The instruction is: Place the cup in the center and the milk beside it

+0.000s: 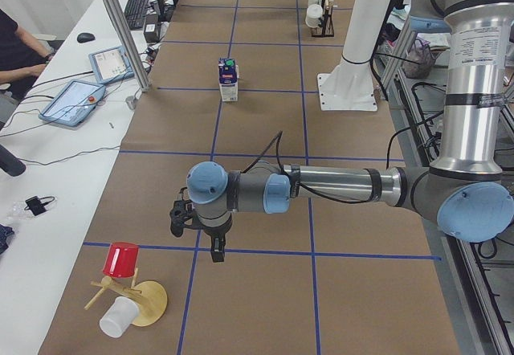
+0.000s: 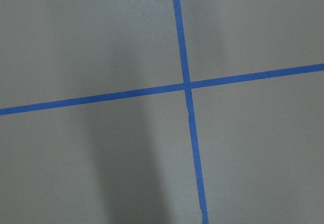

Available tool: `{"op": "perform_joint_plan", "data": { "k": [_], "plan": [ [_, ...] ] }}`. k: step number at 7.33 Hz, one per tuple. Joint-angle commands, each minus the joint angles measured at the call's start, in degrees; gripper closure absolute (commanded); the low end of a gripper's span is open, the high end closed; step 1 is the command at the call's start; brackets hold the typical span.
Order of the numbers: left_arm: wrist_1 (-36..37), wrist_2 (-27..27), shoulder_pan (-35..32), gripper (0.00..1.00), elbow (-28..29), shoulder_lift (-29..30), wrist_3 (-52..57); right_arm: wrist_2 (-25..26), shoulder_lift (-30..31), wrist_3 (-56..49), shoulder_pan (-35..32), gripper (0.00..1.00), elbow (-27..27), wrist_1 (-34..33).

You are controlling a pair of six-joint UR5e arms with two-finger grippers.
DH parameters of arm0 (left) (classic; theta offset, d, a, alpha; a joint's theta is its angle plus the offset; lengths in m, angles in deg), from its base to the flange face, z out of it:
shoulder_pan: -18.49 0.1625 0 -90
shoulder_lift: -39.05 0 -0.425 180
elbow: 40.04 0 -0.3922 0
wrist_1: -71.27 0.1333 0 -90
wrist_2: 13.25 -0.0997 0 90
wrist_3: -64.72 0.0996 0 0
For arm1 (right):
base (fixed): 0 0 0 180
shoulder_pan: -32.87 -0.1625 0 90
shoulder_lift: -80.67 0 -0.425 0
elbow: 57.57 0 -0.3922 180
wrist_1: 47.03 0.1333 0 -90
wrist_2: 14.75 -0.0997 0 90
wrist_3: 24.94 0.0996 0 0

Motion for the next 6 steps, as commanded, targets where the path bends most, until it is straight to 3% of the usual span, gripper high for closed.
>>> {"op": "perform_joint_plan", "data": {
  "k": [1,3,6],
  "plan": [
    [0.01,-0.05,0.0,0.02,0.06,0.01,0.0,-0.15,0.11,0.0,-0.01,0.0,0.01,-0.03],
    [0.1,-0.05,-0.09,0.02,-0.11,0.09,0.0,-2.59,0.03,0.0,-0.36,0.0,-0.08,-0.03],
    [0.1,-0.05,-0.18,0.02,-0.2,0.09,0.09,-2.35,0.11,-0.09,-0.36,0.0,0.02,-0.03]
  ]
}}
